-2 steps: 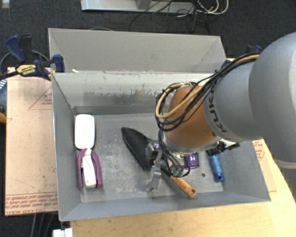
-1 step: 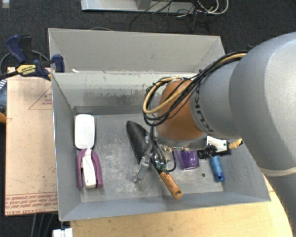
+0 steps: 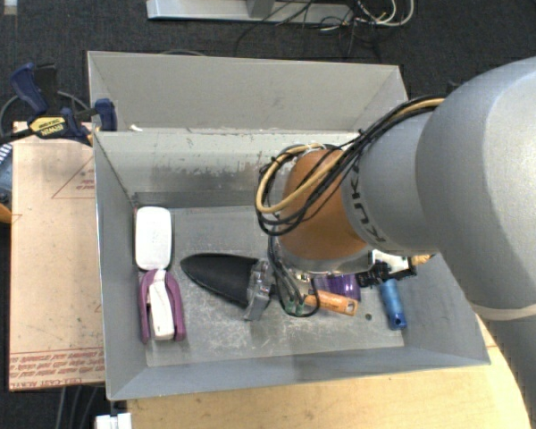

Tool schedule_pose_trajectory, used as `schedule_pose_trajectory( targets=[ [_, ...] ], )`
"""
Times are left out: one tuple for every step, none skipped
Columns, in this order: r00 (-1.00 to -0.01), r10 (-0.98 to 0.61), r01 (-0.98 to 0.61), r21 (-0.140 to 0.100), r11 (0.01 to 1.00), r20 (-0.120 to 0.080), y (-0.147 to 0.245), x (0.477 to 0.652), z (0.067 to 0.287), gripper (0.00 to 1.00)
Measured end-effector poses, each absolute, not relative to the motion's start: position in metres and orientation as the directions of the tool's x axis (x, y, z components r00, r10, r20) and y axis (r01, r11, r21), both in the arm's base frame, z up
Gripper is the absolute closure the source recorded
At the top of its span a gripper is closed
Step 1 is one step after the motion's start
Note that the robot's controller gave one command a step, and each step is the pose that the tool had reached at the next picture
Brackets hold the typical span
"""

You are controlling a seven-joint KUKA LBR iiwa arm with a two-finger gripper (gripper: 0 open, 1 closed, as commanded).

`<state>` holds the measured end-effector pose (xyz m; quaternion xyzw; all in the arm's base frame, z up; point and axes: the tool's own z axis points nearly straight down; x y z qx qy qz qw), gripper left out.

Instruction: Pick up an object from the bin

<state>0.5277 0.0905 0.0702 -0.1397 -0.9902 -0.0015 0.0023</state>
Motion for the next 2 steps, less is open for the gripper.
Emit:
schedule_pose_trajectory(
  targets=[
    [-0.961,0.277,0.277,0.002,0.961,0.005,0.0905,0.5277,0.0702,1.0],
    [-0.961,0.277,0.277,0.001,0.961,0.008,0.0902,0.5267,0.0734,1.0]
  ],
)
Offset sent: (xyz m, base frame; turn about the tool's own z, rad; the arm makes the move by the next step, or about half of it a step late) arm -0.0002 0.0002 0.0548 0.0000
